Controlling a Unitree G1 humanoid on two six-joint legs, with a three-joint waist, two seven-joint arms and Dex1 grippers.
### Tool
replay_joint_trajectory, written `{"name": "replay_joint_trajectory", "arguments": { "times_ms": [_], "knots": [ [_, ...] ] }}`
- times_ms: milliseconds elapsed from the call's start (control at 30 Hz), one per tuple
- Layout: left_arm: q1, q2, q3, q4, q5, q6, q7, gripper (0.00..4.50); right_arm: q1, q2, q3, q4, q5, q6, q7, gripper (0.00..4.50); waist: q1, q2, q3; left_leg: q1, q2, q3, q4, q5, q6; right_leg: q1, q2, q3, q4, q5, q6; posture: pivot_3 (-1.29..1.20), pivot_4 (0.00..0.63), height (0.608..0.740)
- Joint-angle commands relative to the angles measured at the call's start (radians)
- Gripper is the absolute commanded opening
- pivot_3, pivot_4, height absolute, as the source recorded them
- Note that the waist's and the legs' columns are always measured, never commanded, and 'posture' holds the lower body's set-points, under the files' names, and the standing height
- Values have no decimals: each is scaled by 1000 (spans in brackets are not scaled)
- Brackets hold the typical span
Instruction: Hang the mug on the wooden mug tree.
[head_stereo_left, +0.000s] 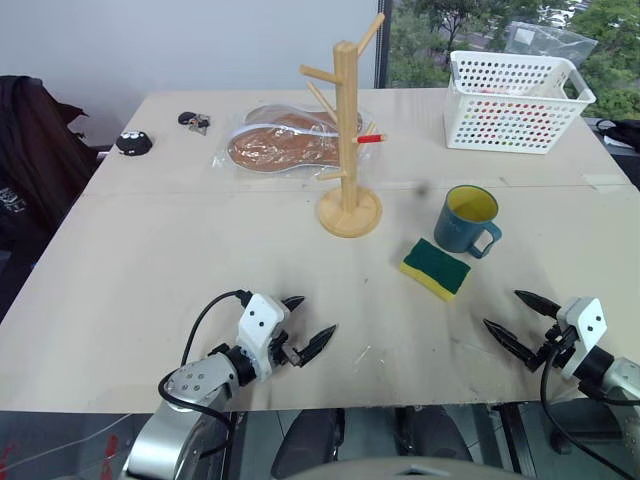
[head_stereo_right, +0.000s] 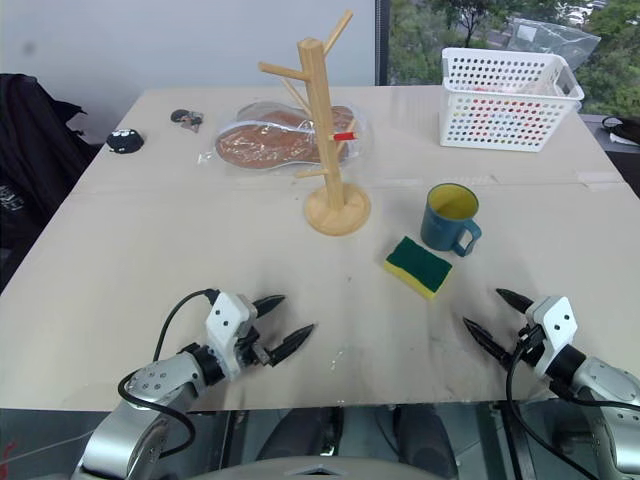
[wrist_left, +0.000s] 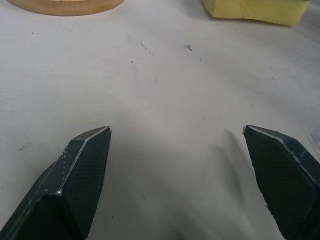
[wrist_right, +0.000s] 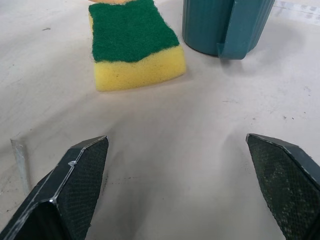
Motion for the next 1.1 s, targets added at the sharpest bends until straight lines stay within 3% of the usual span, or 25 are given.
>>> {"name": "replay_joint_trajectory", "arguments": {
  "times_ms": [33,733,1100],
  "knots": [
    [-12,7,4,-36,-1,-12,-6,4386,0,-10,-28,-21,23,-7,12,4445,0,0,0,0,0,0,0,0,0,0,0,0,0,0,0,0,150,740],
    [-17,-5,-6,-25,6,-32,-13,4386,-17,-19,-14,-51,18,24,10,4445,14,0,0,0,0,0,0,0,0,0,0,0,0,0,0,0,150,740],
    [-71,27,13,-49,-41,-22,-80,4386,-98,-38,99,-292,38,164,-9,4445,14,0,0,0,0,0,0,0,0,0,1,-1,0,0,0,0,150,740]
  ]
}}
